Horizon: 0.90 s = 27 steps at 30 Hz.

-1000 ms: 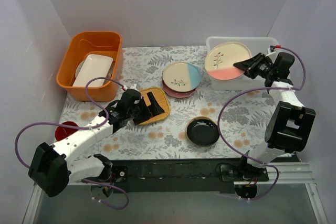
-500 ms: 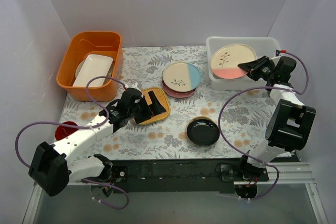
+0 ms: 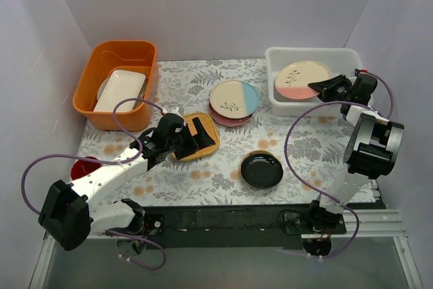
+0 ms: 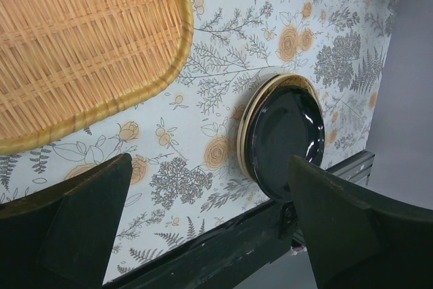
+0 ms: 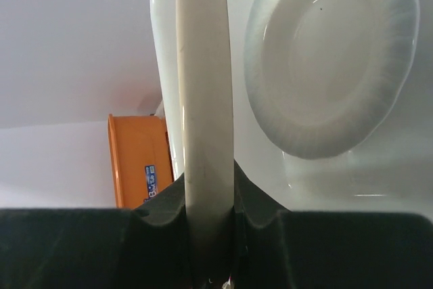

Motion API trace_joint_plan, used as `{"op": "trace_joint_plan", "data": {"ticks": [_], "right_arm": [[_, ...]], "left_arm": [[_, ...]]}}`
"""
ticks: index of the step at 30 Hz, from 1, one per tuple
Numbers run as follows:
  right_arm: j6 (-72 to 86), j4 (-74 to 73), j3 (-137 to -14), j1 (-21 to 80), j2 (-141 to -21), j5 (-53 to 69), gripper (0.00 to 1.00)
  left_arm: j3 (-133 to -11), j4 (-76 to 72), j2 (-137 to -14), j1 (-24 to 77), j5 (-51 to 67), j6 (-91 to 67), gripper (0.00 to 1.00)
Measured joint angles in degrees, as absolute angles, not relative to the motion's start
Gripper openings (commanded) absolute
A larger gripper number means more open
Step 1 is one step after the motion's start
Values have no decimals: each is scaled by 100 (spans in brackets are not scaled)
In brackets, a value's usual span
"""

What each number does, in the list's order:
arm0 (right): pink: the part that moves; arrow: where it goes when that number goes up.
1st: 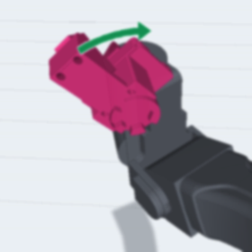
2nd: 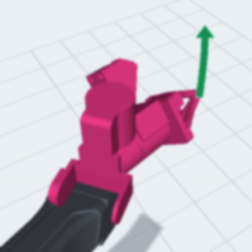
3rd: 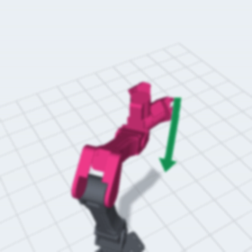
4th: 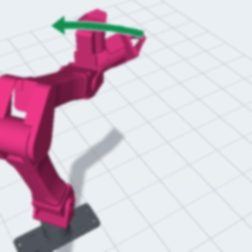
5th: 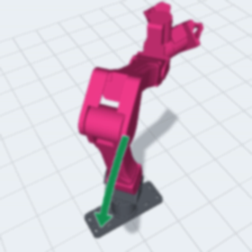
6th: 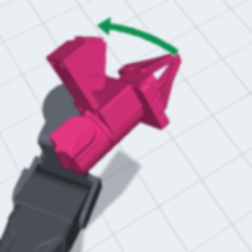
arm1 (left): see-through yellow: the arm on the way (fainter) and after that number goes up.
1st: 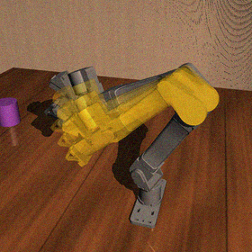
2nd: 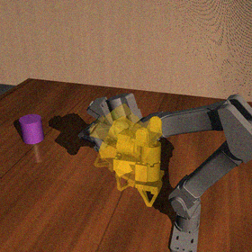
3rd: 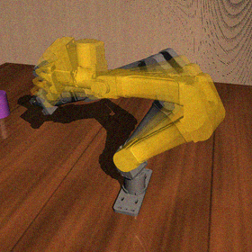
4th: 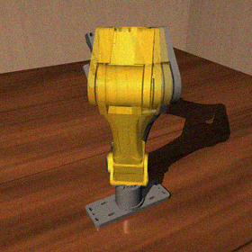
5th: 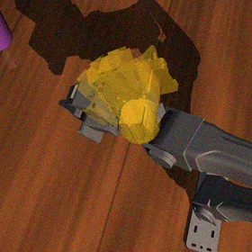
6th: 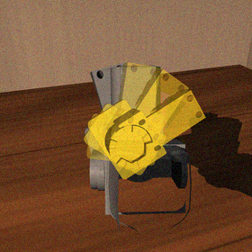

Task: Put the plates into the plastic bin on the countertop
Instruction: Place the plate in the plastic bin.

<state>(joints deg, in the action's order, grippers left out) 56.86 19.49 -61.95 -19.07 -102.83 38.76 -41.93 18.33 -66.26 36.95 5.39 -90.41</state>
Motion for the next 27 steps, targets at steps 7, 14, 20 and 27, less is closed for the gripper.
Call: {"op": "trace_joint_plan", "data": {"ticks": [7,14,20,27], "right_arm": [[5710,1959,-6595,-1907,-10457,3870,1],[5710,1946,-6700,-1907,-10634,3872,1],[5701,1896,-6873,-1905,-10831,3874,1],[5690,1761,-7126,-1900,-11091,3874,1]], "left_arm": [[-4171,1796,-6626,3695,539,-9041,98],[-4171,1796,-6626,3695,543,-9041,98],[-4171,1796,-6628,3695,558,-9037,98],[-4171,1793,-6632,3695,607,-9026,98]]}}
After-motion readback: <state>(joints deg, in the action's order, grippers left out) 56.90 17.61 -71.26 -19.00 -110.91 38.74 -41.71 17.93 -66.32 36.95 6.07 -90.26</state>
